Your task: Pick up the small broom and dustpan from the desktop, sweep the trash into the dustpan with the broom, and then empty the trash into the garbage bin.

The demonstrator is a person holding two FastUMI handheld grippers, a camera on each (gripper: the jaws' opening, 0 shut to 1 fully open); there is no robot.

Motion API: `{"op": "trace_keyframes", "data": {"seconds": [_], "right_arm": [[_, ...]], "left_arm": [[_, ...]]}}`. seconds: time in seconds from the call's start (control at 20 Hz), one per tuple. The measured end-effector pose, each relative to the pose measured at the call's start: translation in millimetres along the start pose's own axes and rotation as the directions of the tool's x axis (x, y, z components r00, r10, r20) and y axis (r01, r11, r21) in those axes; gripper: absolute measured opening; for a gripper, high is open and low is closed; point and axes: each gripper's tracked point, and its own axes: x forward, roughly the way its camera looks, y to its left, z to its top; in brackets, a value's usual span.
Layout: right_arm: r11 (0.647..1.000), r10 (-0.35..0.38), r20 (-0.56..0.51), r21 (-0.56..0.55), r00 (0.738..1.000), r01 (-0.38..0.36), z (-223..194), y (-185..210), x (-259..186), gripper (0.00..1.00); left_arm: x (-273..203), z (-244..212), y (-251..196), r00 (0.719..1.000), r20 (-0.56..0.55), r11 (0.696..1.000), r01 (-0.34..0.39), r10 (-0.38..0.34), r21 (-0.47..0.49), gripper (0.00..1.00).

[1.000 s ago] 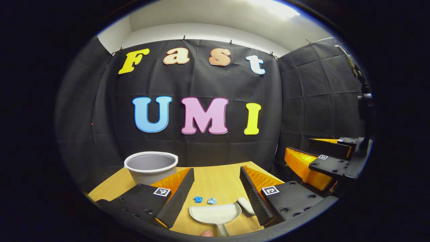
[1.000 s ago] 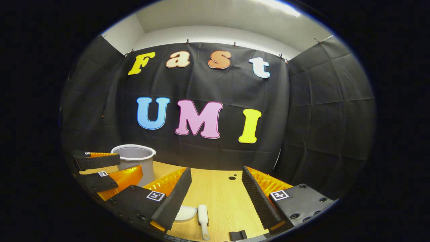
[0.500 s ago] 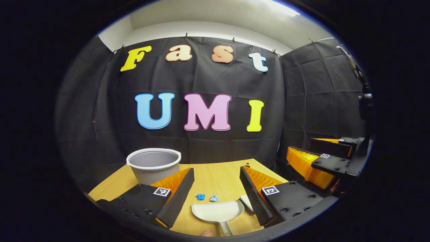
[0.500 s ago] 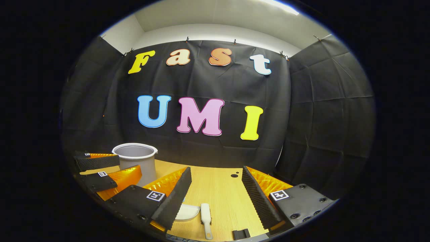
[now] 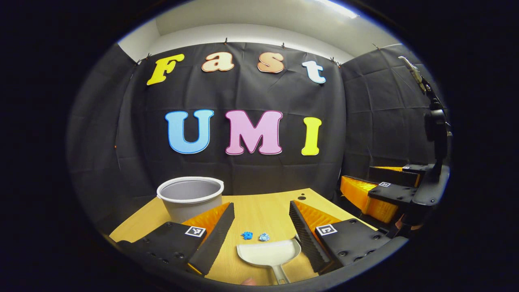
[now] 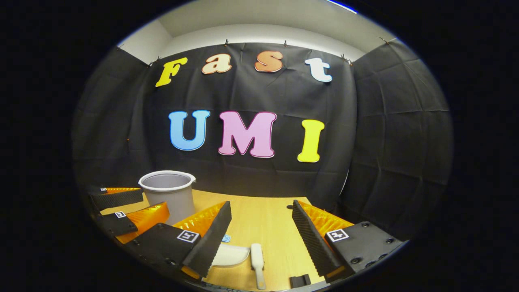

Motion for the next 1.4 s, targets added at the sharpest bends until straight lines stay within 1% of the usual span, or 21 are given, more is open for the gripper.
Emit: {"op": "trace_keyframes", "data": {"seconds": [0.05,0.1,0.25,0.35,0.45,0.55,0.6,0.7,0.85,0.9,0.95,1.0,1.1,1.2,1.25,1.3,1.4], "right_arm": [[1.000,0.014,-0.017,-0.001,1.000,-0.014,-4.4,4.6,1.7,0.97],[1.000,0.023,-0.026,-0.005,0.999,-0.023,-6.4,8.0,4.3,0.98],[0.999,0.039,-0.041,-0.021,0.998,-0.040,-13.0,13.6,11.0,0.98],[0.998,0.053,-0.099,-0.021,0.994,-0.055,-33.2,17.0,15.4,0.98],[0.998,0.054,-0.165,-0.021,0.985,-0.059,-54.7,14.2,20.8,0.98],[0.998,0.059,-0.243,0.004,0.968,-0.060,-83.0,8.8,24.9,0.98],[0.998,0.064,-0.286,0.016,0.956,-0.062,-96.7,6.8,25.8,0.98],[0.998,0.070,-0.383,0.025,0.921,-0.065,-126.5,0.3,30.5,0.98],[0.997,0.082,-0.479,0.040,0.874,-0.071,-161.6,-11.7,35.4,0.98],[0.996,0.091,-0.516,0.055,0.852,-0.073,-175.4,-14.9,34.0,0.98],[0.995,0.093,-0.558,0.069,0.824,-0.065,-188.5,-18.2,31.8,0.98],[0.994,0.105,-0.598,0.093,0.795,-0.062,-200.7,-18.9,27.0,0.98],[0.992,0.122,-0.675,0.103,0.728,-0.071,-220.7,-22.4,26.3,0.98],[0.989,0.147,-0.732,0.110,0.666,-0.098,-239.5,-20.5,25.9,0.98],[0.986,0.165,-0.755,0.125,0.634,-0.109,-246.9,-20.0,26.4,0.98],[0.983,0.184,-0.772,0.141,0.609,-0.120,-252.7,-20.7,29.0,0.98],[0.980,0.194,-0.795,0.132,0.574,-0.148,-261.2,-25.0,34.3,0.98]], "left_arm": [[-0.1,-5.1,1.8,1.000,-0.013,1.000,-0.005,0.004,-0.004,0.83],[-0.7,-8.5,3.6,1.000,-0.029,1.000,-0.008,0.008,-0.012,0.80],[-4.2,-21.6,5.9,0.997,-0.074,0.999,-0.010,0.007,-0.041,0.83],[-3.3,-37.5,7.1,0.991,-0.130,0.998,-0.024,0.017,-0.055,0.81],[-3.4,-65.8,-0.2,0.976,-0.217,0.996,-0.026,0.006,-0.091,0.81],[-4.0,-93.9,-6.9,0.949,-0.317,0.992,-0.036,-0.005,-0.122,0.81],[-4.9,-106.6,-10.9,0.927,-0.376,0.991,-0.040,-0.009,-0.124,0.81],[-8.6,-132.4,-17.5,0.859,-0.512,0.993,-0.050,-0.009,-0.102,0.82],[-1.9,-150.4,-21.2,0.793,-0.609,0.992,-0.057,-0.022,-0.111,0.84],[-1.6,-154.0,-21.5,0.772,-0.635,0.994,-0.060,-0.015,-0.096,0.84],[-1.4,-160.1,-23.6,0.754,-0.656,0.995,-0.058,-0.009,-0.080,0.84],[-2.2,-164.1,-26.3,0.730,-0.683,0.996,-0.058,-0.002,-0.064,0.84],[-4.4,-177.2,-36.7,0.655,-0.756,0.997,-0.065,0.009,-0.043,0.84],[-8.1,-179.7,-42.7,0.581,-0.814,0.997,-0.057,-0.004,-0.046,0.84],[-7.1,-179.1,-48.1,0.556,-0.831,0.997,-0.060,-0.010,-0.052,0.84],[-4.7,-175.9,-52.2,0.537,-0.843,0.996,-0.060,-0.020,-0.062,0.84],[-6.7,-167.8,-55.6,0.487,-0.873,0.996,-0.059,-0.034,-0.072,0.84]]}}
